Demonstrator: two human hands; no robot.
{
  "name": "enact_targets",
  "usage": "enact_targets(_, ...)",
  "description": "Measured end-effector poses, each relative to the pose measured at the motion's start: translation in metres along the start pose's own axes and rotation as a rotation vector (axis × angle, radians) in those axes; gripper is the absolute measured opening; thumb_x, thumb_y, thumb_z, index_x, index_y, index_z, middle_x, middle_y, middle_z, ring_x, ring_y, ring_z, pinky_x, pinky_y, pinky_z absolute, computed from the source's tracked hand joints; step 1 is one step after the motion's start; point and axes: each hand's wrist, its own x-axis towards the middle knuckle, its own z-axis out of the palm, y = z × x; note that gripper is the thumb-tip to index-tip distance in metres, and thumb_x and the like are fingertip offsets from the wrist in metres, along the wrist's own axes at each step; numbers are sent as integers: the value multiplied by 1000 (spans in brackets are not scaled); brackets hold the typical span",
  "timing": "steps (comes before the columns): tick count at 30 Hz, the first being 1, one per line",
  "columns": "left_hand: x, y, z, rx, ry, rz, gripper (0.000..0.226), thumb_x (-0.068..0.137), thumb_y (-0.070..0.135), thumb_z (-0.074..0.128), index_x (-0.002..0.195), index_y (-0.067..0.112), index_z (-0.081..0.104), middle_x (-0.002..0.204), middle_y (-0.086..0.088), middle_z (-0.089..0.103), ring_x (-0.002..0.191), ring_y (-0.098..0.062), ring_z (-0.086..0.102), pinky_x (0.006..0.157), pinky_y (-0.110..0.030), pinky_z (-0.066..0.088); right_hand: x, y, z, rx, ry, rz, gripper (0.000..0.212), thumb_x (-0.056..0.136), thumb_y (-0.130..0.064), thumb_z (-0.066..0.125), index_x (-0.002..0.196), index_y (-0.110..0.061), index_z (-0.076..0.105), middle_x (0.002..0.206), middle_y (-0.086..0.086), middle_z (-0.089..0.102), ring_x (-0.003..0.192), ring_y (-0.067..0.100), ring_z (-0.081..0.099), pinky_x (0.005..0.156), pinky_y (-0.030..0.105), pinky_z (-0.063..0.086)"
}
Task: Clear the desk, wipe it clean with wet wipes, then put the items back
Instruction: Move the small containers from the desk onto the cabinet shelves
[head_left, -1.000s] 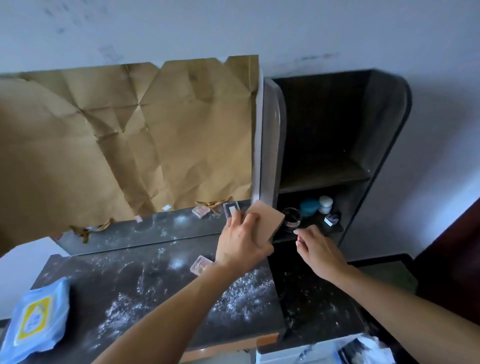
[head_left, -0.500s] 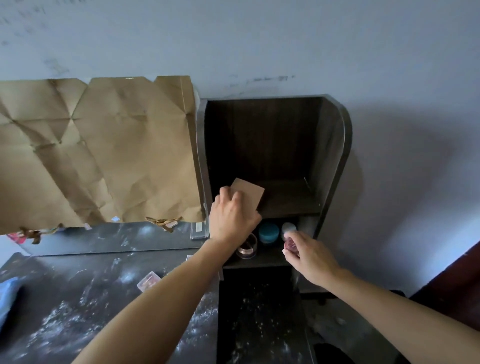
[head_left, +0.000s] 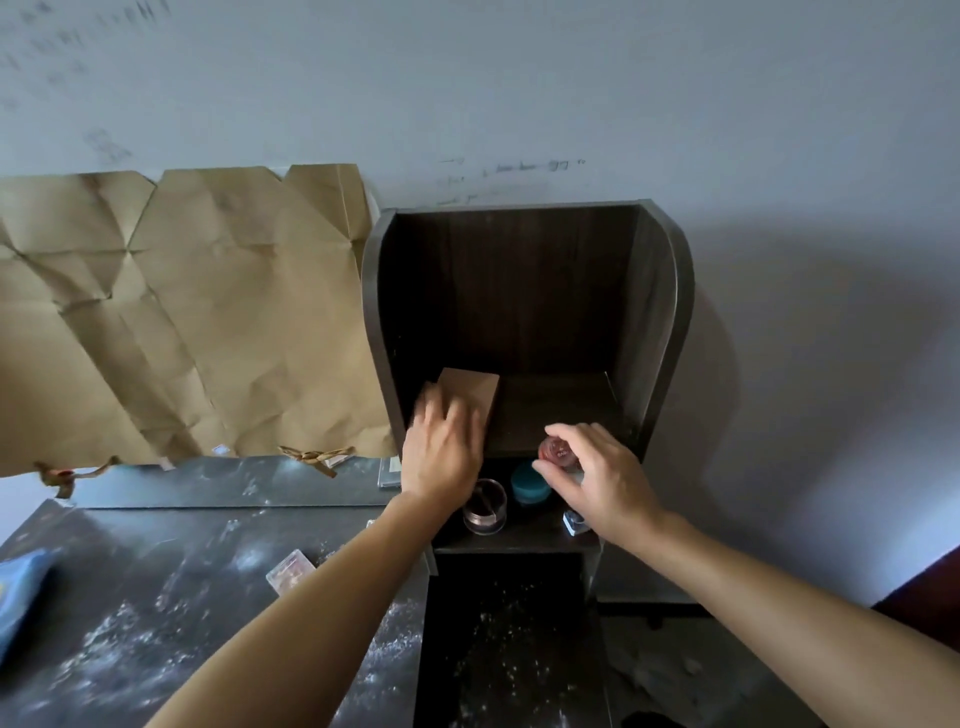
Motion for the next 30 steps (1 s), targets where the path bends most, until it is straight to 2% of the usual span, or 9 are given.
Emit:
enact_targets(4,-26,-22,-5,70,63,293,17,82,7,57,99,4,59,104,-17,55,88,-33,52,76,-41,49,46,2,15,25,-30,42,38,84,-28,70,115,-9,61,98,3,63,89,19,58,76,27,47)
enact_targets(7,-24,-20,-9,116,49,249,25,68,-6,66,90,5,61,93,-14,57,81,-31,52,65,-37,48,79,8,30,-63,-135,145,41,85,-28,67,122,-11,59,111,9,57,100,28,57,82,34,45)
enact_targets(10,-16,-8,-12,219,3,170,31,55,-5,71,81,7,60,82,-12,55,72,-31,52,55,-35,46,97,7,42,-125,-212,195,44,86,-29,66,126,-14,56,118,9,54,107,28,55,88,36,44)
enact_targets(13,-10,-3,-14,278,-41,142,36,48,-5,71,82,7,62,81,-12,56,69,-31,55,55,-34,47,105,6,52,-122,-188,170,34,83,-26,69,113,-14,57,109,9,61,103,28,57,83,36,46)
enact_targets(16,-11,-5,-15,286,-79,150,35,50,-5,66,83,7,61,81,-13,56,69,-32,55,55,-35,47,107,9,58,-100,-175,183,23,82,-24,70,101,-15,61,103,8,62,97,27,58,80,37,48)
enact_targets(21,-16,-11,-15,197,-78,186,28,58,-7,59,82,5,54,85,-16,52,73,-35,53,59,-38,49,97,8,53,-85,-158,173,29,82,-21,70,109,-14,63,109,10,60,102,29,56,81,36,47)
enact_targets(24,-36,-18,-22,123,-18,243,21,70,2,51,90,3,57,102,-19,56,87,-35,51,73,-41,50,80,1,43,-79,-81,135,30,82,-23,69,110,-13,63,108,7,60,101,26,56,77,36,49)
enact_targets(26,-57,-31,-29,120,-14,281,26,76,10,50,99,6,60,111,-15,57,94,-32,51,79,-39,48,65,-10,37,-43,-28,84,25,83,-25,68,104,-13,64,99,2,62,90,21,60,68,35,52)
enact_targets(30,-106,-82,-42,88,-76,164,16,79,17,48,90,12,59,90,-4,58,75,-26,57,59,-35,48,31,-51,39,45,50,16,8,83,-25,67,87,-19,66,76,-10,60,61,6,55,53,28,49)
